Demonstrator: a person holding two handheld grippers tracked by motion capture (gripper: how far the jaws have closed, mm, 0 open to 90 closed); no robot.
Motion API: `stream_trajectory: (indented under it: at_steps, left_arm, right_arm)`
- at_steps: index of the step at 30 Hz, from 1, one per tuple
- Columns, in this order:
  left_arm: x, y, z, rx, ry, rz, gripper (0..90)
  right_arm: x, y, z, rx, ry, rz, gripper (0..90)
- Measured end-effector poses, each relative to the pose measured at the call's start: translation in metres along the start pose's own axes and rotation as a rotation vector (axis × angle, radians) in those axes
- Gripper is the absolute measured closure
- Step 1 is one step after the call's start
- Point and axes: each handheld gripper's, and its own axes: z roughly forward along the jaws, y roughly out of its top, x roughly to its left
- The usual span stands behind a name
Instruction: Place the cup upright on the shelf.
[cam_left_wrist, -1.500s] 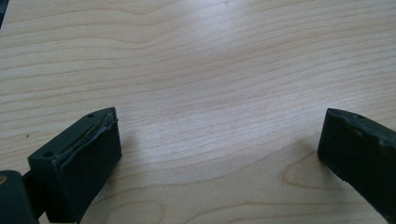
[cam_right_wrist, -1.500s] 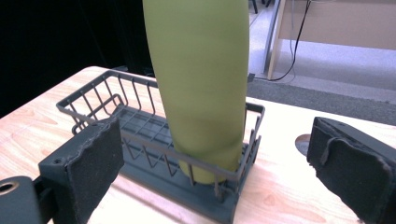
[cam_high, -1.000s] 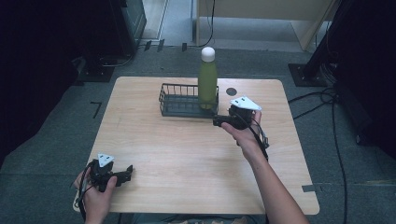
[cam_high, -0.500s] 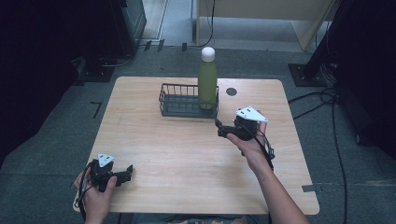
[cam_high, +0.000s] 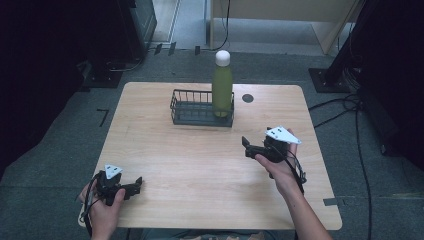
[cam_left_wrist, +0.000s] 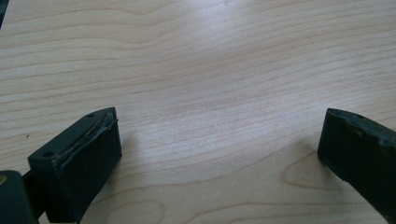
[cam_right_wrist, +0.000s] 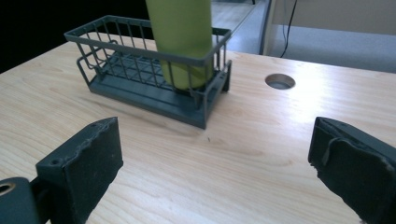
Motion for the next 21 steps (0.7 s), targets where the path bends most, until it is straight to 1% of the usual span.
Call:
stream_trajectory:
  at_steps: [12, 21]
  left_arm:
    - [0.0, 0.0, 0.0, 0.0, 0.0, 0.001, 0.0]
    - [0.0, 0.0, 0.0, 0.0, 0.0, 0.001, 0.0]
  right_arm:
    - [-0.029, -0.025, -0.027, 0.014, -0.052, 0.031, 3.0]
    - [-0.048, -0.045, -0.041, 0.033, -0.091, 0.057, 3.0]
